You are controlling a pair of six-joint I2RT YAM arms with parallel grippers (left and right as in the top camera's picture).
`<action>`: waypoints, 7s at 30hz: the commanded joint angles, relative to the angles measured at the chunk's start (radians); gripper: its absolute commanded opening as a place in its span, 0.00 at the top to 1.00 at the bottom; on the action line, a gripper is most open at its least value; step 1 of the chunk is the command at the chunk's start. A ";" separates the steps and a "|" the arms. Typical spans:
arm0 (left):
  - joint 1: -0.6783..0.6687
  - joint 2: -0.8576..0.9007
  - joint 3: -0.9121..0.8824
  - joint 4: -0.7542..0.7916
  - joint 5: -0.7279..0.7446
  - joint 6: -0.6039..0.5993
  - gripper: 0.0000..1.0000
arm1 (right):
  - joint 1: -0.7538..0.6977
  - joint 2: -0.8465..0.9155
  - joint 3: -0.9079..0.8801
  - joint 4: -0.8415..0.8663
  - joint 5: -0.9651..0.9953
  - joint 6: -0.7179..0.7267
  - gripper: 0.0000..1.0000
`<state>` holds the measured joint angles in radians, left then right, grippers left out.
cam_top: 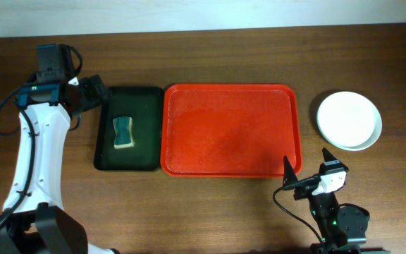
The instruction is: Clean dirty plates on tray and stack at the side
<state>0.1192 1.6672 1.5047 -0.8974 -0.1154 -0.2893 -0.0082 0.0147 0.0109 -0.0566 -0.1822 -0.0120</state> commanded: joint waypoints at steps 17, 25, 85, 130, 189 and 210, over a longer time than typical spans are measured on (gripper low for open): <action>-0.116 -0.188 0.001 -0.002 0.003 -0.013 0.01 | 0.005 -0.011 -0.005 -0.008 0.010 -0.006 0.01; -0.121 -0.330 0.001 -0.002 0.003 -0.013 0.01 | 0.005 -0.011 -0.005 -0.008 0.010 -0.007 0.01; -0.121 -1.389 -1.183 0.969 0.181 -0.014 0.01 | 0.005 -0.011 -0.005 -0.008 0.010 -0.006 0.01; -0.121 -1.662 -1.496 0.822 -0.001 0.000 0.01 | 0.005 -0.011 -0.005 -0.008 0.010 -0.006 0.01; -0.117 -1.661 -1.496 0.814 0.101 0.302 0.00 | 0.005 -0.009 -0.005 -0.008 0.010 -0.006 0.01; -0.117 -1.661 -1.496 0.814 0.101 0.302 0.01 | 0.005 -0.009 -0.005 -0.008 0.010 -0.007 0.01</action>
<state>0.0010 0.0135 0.0109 -0.0776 -0.0330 -0.0029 -0.0082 0.0147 0.0109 -0.0570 -0.1818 -0.0128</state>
